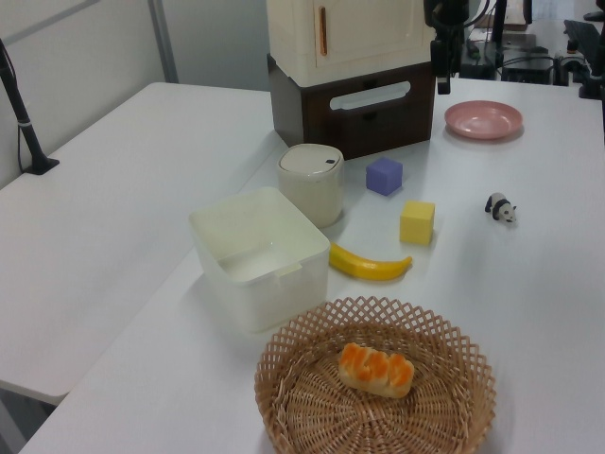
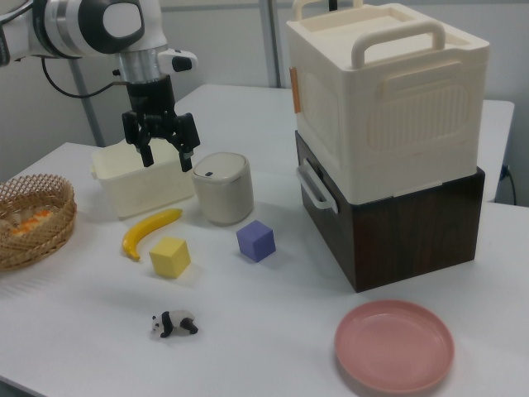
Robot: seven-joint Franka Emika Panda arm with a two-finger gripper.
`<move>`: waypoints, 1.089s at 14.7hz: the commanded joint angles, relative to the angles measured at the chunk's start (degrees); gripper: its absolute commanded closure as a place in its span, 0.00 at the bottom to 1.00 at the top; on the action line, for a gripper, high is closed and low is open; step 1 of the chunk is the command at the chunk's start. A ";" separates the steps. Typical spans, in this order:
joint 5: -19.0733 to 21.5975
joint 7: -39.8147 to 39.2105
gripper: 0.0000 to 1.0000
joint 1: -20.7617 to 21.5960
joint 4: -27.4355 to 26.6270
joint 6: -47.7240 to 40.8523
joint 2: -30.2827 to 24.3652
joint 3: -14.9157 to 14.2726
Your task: Open the drawer
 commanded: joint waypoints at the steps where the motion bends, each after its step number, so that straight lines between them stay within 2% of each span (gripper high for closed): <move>1: 0.68 -0.77 0.00 -0.01 -0.63 -1.61 -0.95 -0.07; 16: 0.50 -1.47 0.00 -0.01 -0.54 -2.75 -0.42 -0.07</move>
